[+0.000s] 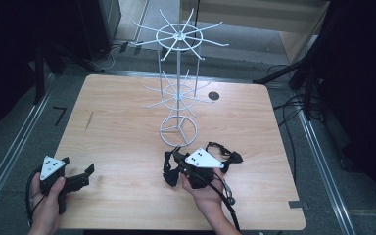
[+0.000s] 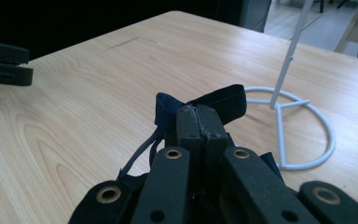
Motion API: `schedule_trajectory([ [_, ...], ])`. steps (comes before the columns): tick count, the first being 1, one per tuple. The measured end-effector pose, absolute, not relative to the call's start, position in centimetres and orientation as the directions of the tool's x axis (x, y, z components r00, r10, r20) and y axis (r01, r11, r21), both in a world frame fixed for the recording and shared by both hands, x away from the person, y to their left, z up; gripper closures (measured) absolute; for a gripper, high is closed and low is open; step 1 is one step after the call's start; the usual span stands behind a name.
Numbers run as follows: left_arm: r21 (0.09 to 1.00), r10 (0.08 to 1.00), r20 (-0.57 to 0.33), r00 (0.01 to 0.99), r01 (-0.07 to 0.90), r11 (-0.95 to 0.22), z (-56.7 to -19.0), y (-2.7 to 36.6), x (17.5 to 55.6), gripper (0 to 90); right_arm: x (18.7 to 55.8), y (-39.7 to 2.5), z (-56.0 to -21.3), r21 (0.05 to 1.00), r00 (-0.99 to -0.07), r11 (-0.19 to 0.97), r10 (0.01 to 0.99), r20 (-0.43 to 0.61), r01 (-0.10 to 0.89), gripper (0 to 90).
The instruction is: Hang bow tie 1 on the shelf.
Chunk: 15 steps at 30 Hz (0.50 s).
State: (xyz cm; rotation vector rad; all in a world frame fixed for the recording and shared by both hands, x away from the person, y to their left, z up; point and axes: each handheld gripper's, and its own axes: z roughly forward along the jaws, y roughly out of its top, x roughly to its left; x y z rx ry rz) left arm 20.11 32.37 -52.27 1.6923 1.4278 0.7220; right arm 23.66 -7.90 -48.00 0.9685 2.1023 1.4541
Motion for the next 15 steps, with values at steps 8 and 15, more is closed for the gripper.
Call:
schedule_trajectory([
  [8,0.848,0.977,-0.062,0.204,0.527,-0.056,-52.3,32.4,20.1,7.0,23.7,-8.7,-47.1,0.935,-0.661,0.199,0.749,0.049,0.294,90.0],
  [15,0.847,0.977,-0.062,0.204,0.528,-0.057,-52.3,32.4,20.1,7.0,23.6,-9.1,-46.4,0.944,-0.65,0.19,0.759,0.034,0.271,90.0],
])
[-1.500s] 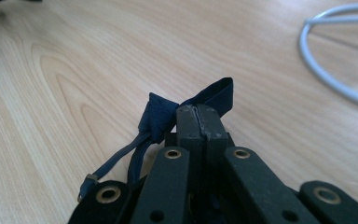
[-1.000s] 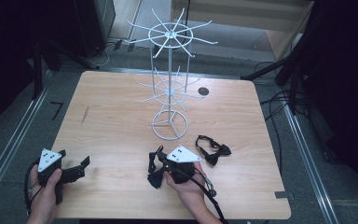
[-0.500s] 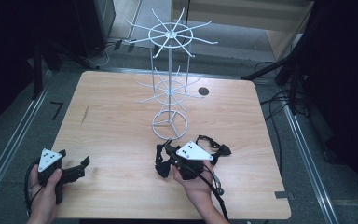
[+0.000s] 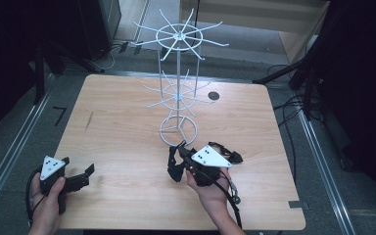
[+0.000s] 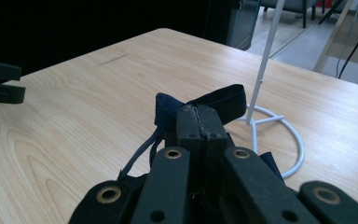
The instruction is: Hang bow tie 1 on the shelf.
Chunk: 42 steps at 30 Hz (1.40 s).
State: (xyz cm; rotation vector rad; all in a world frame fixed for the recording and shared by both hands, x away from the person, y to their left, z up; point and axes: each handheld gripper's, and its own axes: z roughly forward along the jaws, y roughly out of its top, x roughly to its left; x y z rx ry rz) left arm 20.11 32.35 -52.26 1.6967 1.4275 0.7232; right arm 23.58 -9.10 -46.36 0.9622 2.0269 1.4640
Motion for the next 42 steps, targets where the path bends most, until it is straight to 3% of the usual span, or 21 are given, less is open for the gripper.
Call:
schedule_trajectory([
  [42,0.85,0.977,-0.066,0.204,0.525,-0.052,-52.3,32.4,20.1,7.0,23.8,-11.7,-42.8,0.973,-0.591,0.141,0.807,-0.005,0.184,90.0],
])
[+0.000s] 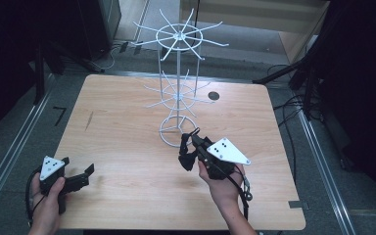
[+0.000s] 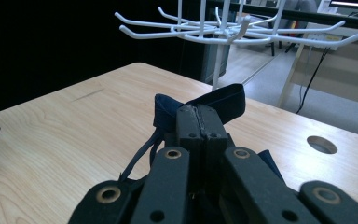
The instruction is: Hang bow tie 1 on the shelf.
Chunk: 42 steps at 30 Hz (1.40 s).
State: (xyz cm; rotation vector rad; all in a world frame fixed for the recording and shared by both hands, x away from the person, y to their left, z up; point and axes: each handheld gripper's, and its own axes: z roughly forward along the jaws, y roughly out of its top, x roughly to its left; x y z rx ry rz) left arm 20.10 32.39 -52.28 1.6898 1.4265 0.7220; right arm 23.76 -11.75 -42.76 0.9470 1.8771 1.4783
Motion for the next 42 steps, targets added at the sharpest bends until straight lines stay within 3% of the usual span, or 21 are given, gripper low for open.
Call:
schedule_trajectory([
  [42,0.848,0.975,-0.066,0.212,0.526,-0.057,-52.3,32.2,20.1,7.0,24.1,-12.8,-39.3,0.987,-0.567,0.093,0.824,-0.002,0.131,90.0],
])
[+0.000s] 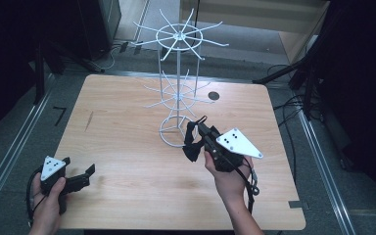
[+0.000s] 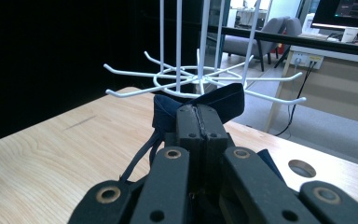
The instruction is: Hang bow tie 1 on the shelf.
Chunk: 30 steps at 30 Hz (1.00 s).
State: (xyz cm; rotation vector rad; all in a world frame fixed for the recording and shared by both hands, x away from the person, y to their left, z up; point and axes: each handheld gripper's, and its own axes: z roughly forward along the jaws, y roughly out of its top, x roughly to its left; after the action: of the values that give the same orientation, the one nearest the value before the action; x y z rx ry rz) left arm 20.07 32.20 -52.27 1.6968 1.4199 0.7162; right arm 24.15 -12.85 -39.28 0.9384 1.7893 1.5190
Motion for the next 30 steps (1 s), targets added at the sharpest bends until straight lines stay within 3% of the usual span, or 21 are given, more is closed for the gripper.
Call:
schedule_trajectory([
  [30,0.85,0.975,-0.071,0.209,0.525,-0.051,-52.3,32.2,20.1,7.0,24.8,-13.0,-37.4,0.992,-0.564,0.058,0.826,0.014,0.11,90.0],
])
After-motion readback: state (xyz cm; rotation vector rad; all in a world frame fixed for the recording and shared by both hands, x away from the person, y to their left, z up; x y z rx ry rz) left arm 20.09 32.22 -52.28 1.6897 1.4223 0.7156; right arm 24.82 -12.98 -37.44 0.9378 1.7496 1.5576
